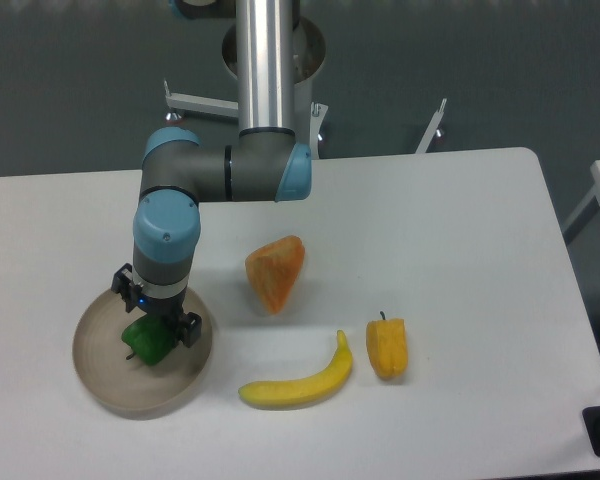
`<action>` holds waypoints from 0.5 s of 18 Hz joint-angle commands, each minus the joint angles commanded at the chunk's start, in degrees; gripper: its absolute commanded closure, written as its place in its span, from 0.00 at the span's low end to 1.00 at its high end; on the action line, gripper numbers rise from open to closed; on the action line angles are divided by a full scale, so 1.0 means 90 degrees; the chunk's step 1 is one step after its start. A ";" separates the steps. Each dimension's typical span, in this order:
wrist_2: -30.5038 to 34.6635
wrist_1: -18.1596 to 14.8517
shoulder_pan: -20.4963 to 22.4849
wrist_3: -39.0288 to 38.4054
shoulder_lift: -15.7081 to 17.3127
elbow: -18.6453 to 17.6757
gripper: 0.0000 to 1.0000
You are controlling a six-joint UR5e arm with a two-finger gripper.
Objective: Pick up the green pepper from the plate
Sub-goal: 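Lower the open gripper onto the green pepper and close it, then lift the green pepper off the plate and carry it toward the banana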
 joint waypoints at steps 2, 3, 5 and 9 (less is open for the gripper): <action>0.0000 0.0000 0.0000 0.0010 -0.0010 0.0020 0.36; 0.0000 0.0000 0.0019 0.0010 -0.0010 0.0020 0.41; 0.0000 0.0000 0.0020 0.0020 -0.0010 0.0039 0.51; 0.0000 -0.0010 0.0020 0.0029 0.0000 0.0069 0.56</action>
